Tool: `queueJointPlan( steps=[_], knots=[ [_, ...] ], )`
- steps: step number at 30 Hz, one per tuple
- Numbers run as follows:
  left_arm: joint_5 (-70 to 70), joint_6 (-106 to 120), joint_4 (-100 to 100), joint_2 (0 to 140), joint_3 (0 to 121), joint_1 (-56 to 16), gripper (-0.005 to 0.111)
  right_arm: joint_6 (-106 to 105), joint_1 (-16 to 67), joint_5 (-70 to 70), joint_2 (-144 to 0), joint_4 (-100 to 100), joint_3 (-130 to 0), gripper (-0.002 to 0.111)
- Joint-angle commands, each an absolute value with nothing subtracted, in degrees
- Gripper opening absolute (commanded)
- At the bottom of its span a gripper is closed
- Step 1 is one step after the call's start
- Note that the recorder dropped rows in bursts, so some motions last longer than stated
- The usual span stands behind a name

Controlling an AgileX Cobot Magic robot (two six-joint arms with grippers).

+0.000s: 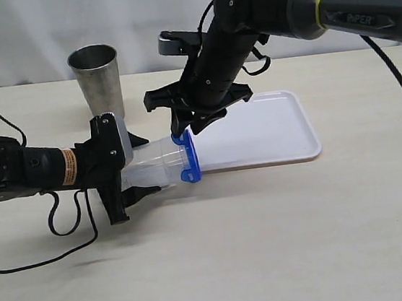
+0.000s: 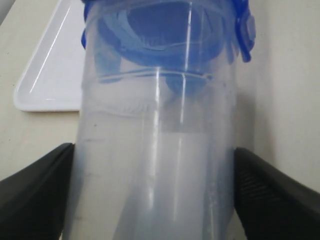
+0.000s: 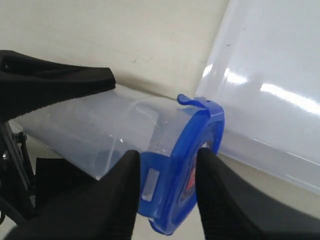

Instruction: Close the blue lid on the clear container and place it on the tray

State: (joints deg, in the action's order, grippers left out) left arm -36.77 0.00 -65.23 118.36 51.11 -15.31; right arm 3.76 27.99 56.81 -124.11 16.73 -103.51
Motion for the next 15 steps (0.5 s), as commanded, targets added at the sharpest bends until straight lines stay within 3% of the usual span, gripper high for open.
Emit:
queueJointPlan(
  steps=[1, 5, 9, 15],
  knots=[
    [-39.26, -1.31, -63.96, 118.32, 51.04, -15.36, 0.0, 2.58, 28.16, 59.86, -126.16, 16.02, -103.25, 0.035],
    [-39.6, -1.31, -63.96, 118.32, 51.04, -15.36, 0.0, 2.19, 28.16, 58.82, -126.16, 16.02, -103.25, 0.032],
    [-39.77, -1.31, -63.96, 118.32, 51.04, -15.36, 0.0, 0.78, 28.16, 58.72, -126.28, 16.71, -103.25, 0.012],
    [-40.19, -1.31, -63.96, 118.32, 51.04, -15.36, 0.0, -0.68, 28.16, 60.02, -127.48, 17.29, -103.25, 0.011]
  ],
)
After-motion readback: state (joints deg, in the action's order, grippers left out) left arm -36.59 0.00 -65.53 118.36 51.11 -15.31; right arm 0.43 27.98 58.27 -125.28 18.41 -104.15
